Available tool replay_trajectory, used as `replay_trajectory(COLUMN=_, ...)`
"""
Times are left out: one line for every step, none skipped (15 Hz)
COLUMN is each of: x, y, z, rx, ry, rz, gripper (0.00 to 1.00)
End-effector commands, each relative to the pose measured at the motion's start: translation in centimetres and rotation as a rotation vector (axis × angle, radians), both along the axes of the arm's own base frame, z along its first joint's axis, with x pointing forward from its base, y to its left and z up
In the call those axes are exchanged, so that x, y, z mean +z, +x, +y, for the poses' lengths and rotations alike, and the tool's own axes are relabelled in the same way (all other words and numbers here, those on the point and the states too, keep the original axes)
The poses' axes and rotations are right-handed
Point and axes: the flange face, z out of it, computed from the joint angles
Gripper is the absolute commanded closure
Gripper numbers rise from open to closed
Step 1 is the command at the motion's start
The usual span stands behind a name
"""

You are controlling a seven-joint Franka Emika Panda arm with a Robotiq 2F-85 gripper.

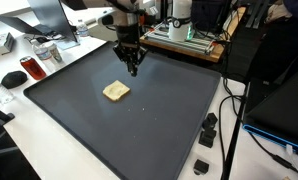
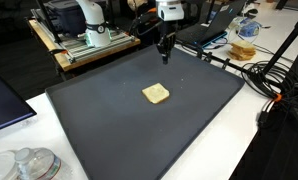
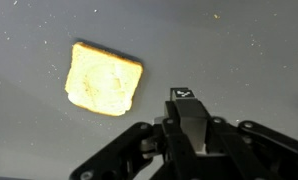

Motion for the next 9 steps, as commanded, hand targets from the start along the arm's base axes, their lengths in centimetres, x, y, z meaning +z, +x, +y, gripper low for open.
replay_trajectory(x=0.0, y=1.0, z=-2.1, rx=-0.030, ry=0.070, rz=0.014, gripper=0.95)
replay_trajectory(x=0.4, y=1.7, z=-2.9, rx=-0.059, ry=0.105, rz=0.004, gripper=0.95)
replay_trajectory(x=1.1, y=2.8, z=-4.2, rx=-0.106, ry=0.123, rz=-0.020, gripper=0.95)
replay_trajectory(x=1.6, y=3.4, z=-5.2, rx=-0.141, ry=0.157, rz=-0.031, gripper=0.95)
replay_trajectory(x=2.1, y=4.1, z=-6.2, rx=-0.185, ry=0.186, rz=-0.050, gripper=0.95)
replay_trajectory(x=2.6, y=4.8, z=-7.4, rx=-0.235, ry=0.220, rz=-0.067, gripper=0.95)
replay_trajectory(x=3.1, y=5.5, z=-8.7, rx=-0.281, ry=0.245, rz=-0.086, gripper=0.95)
replay_trajectory(x=3.3, y=6.0, z=-9.7, rx=-0.334, ry=0.272, rz=-0.096, gripper=0.95)
replay_trajectory(x=3.3, y=6.3, z=-10.8, rx=-0.387, ry=0.302, rz=-0.095, gripper=0.95)
